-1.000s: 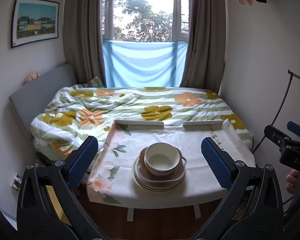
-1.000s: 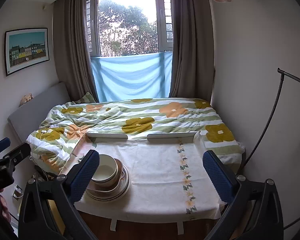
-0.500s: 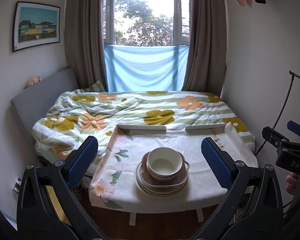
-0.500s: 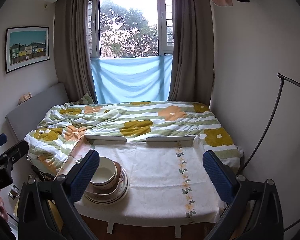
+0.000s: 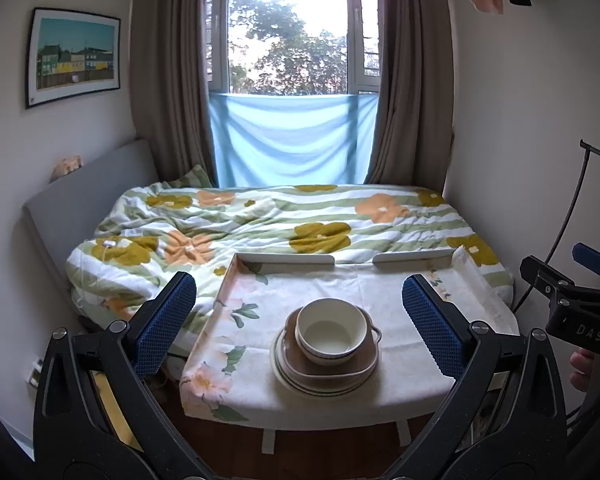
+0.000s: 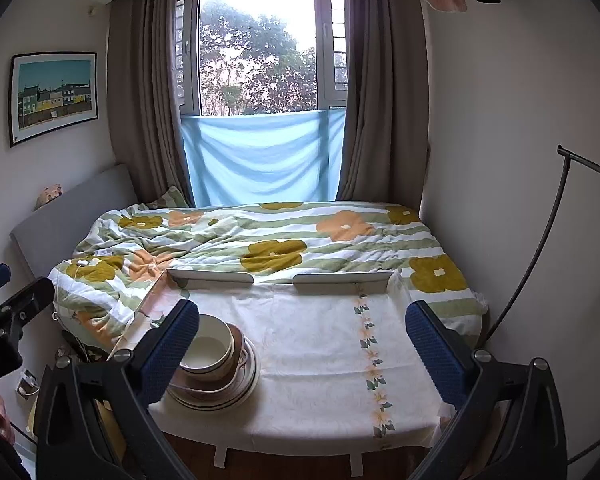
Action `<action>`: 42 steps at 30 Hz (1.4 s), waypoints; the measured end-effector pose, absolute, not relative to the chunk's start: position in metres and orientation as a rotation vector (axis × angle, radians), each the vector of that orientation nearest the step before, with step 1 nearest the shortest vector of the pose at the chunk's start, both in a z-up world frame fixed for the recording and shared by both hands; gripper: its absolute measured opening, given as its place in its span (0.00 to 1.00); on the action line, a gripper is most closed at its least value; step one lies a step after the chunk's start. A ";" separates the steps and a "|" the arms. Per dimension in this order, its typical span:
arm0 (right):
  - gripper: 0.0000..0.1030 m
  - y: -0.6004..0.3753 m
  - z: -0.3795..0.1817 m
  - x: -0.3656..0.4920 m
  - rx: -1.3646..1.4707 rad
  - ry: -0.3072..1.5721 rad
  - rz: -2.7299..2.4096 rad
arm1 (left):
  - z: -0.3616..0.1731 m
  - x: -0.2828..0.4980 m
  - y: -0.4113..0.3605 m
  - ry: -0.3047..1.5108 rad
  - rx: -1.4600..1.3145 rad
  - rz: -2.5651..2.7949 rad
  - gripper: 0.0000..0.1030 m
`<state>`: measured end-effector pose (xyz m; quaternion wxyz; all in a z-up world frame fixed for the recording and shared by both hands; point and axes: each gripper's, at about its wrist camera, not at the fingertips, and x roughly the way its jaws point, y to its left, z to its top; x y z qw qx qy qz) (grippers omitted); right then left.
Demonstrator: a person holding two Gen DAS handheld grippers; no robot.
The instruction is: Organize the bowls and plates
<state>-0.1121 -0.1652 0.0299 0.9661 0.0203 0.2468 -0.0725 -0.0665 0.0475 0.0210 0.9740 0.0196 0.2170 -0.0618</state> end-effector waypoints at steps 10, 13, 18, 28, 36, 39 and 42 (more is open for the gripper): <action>1.00 -0.166 0.030 -0.111 0.039 0.500 -0.147 | 0.021 -0.065 0.047 0.436 0.051 -0.118 1.00; 1.00 -0.166 0.030 -0.111 0.040 0.500 -0.146 | 0.020 -0.067 0.048 0.435 0.050 -0.115 1.00; 1.00 -0.165 0.030 -0.111 0.040 0.501 -0.148 | 0.021 -0.067 0.049 0.437 0.057 -0.100 1.00; 1.00 -0.165 0.030 -0.111 0.039 0.500 -0.147 | 0.021 -0.064 0.054 0.442 0.056 -0.092 1.00; 1.00 -0.164 0.029 -0.111 0.038 0.499 -0.149 | 0.024 -0.069 0.054 0.391 0.087 -0.019 1.00; 1.00 -0.164 0.028 -0.110 0.038 0.501 -0.148 | 0.023 -0.068 0.054 0.394 0.085 -0.031 1.00; 1.00 -0.163 0.027 -0.109 0.038 0.503 -0.149 | 0.022 -0.067 0.053 0.394 0.097 -0.032 1.00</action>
